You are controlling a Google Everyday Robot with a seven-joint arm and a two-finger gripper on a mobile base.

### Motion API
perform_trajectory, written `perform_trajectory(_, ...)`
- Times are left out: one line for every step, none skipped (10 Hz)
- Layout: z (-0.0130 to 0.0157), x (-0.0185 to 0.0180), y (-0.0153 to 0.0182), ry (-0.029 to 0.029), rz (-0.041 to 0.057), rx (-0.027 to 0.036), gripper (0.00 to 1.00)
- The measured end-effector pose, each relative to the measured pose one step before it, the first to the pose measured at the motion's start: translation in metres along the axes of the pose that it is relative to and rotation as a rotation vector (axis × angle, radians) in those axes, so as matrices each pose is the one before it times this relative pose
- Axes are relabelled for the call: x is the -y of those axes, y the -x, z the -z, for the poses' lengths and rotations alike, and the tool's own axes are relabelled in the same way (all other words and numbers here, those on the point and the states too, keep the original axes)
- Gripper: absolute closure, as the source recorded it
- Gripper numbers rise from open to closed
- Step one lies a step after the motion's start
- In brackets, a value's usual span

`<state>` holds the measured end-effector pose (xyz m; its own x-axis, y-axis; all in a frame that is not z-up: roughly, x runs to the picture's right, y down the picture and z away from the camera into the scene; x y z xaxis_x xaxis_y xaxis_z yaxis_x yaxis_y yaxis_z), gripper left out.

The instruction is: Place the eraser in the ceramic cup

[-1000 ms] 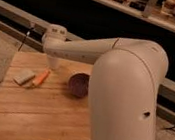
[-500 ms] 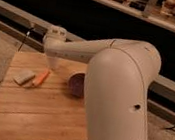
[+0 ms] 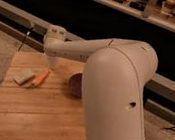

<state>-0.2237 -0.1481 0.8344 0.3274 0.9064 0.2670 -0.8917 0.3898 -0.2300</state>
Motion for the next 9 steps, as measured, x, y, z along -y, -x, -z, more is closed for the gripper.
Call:
perform_trajectory(-0.00006, -0.00099, -0.00054, 0.00088, -0.0044, -0.0033, 0.67)
perform_trajectory(-0.00012, -0.00127, -0.00092, 0.00155, -0.00224, -0.00299, 0.57)
perform_trajectory(-0.00002, -0.00049, -0.00063, 0.00067, -0.00099, -0.00169, 0.51)
perform_trajectory(0.00005, -0.00111, -0.00106, 0.00341, -0.00413, -0.00298, 0.37)
perform_trajectory(0.00009, -0.00011, -0.0002, 0.00102, -0.00041, -0.00045, 0.32)
perform_trajectory(0.00009, 0.00003, -0.00051, 0.00173, -0.00022, -0.00125, 0.22)
perform_trajectory(0.00027, -0.00063, -0.00008, 0.00186, 0.0011, -0.0005, 0.2)
perform_trajectory(0.00043, -0.00013, 0.00033, 0.00025, 0.00128, 0.00046, 0.2)
perform_trajectory(0.00009, -0.0005, -0.00021, 0.00066, 0.00155, -0.00034, 0.2)
